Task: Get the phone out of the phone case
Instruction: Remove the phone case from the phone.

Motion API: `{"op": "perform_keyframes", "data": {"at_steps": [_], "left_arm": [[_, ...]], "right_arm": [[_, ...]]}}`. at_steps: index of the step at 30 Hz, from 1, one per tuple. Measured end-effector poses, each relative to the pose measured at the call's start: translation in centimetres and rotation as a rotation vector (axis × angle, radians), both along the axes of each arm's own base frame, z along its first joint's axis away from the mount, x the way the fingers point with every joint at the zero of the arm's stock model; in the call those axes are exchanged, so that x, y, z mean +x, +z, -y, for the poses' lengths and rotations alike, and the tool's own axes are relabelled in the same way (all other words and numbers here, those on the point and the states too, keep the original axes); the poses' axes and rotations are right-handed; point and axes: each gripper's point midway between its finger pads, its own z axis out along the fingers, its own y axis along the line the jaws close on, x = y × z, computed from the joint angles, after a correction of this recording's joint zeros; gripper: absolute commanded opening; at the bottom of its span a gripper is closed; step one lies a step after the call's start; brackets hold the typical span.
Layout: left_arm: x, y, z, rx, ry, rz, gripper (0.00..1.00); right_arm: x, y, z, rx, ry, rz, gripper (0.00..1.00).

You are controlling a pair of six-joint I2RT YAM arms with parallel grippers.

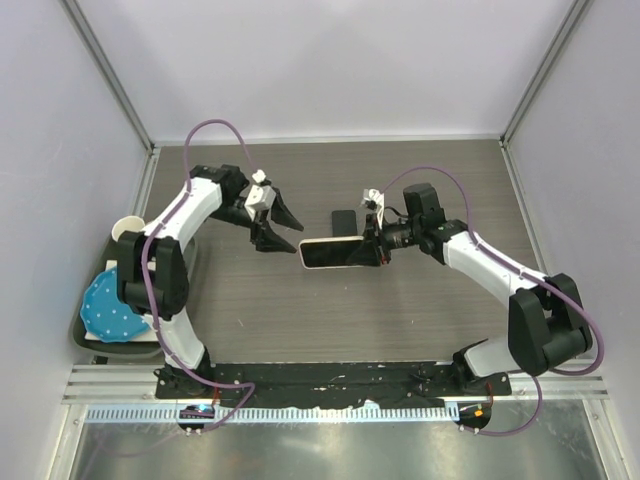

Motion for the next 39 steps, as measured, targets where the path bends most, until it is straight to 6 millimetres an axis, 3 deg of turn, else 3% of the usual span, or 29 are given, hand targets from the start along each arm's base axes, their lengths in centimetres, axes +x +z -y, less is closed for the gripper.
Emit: {"op": "perform_keyframes", "data": {"at_steps": [8, 14, 19, 21, 22, 23, 26, 33, 39], "left_arm": [[-1.2, -0.2, 0.9, 0.006, -0.034, -0.027, 0.45], [-1.1, -0.5, 0.9, 0.014, -0.027, -0.078, 0.45], [-0.9, -0.6, 0.9, 0.015, -0.019, -0.11, 0.51], [-0.7, -0.3, 0.8, 0.006, -0.012, -0.114, 0.59], [-0.5, -0.2, 0.7, 0.002, -0.005, -0.111, 0.87], [-0.3, -0.1, 0.5, -0.002, 0.003, -0.111, 0.99], [0.3, 0.5, -0.5, -0.014, 0.039, -0.103, 1.0], [1.7, 3.5, -2.9, -0.038, 0.123, -0.017, 1.0], [2.4, 5.9, -3.4, -0.041, 0.146, 0.035, 1.0]], "right_arm": [[0.8, 1.3, 0.5, -0.028, -0.046, 0.145, 0.01], [1.1, 1.0, 0.5, -0.061, -0.053, 0.203, 0.01], [1.3, 0.4, 0.8, -0.09, -0.058, 0.222, 0.01], [1.3, 0.2, 0.9, -0.1, -0.055, 0.23, 0.01], [1.2, 0.0, 1.0, -0.108, -0.052, 0.233, 0.01], [1.2, -0.1, 1.2, -0.115, -0.051, 0.234, 0.01], [1.2, -0.3, 1.6, -0.142, -0.063, 0.246, 0.01], [2.0, 1.4, 2.2, -0.153, -0.124, 0.337, 0.01], [1.8, 1.2, 2.8, -0.193, -0.133, 0.353, 0.01]]}}
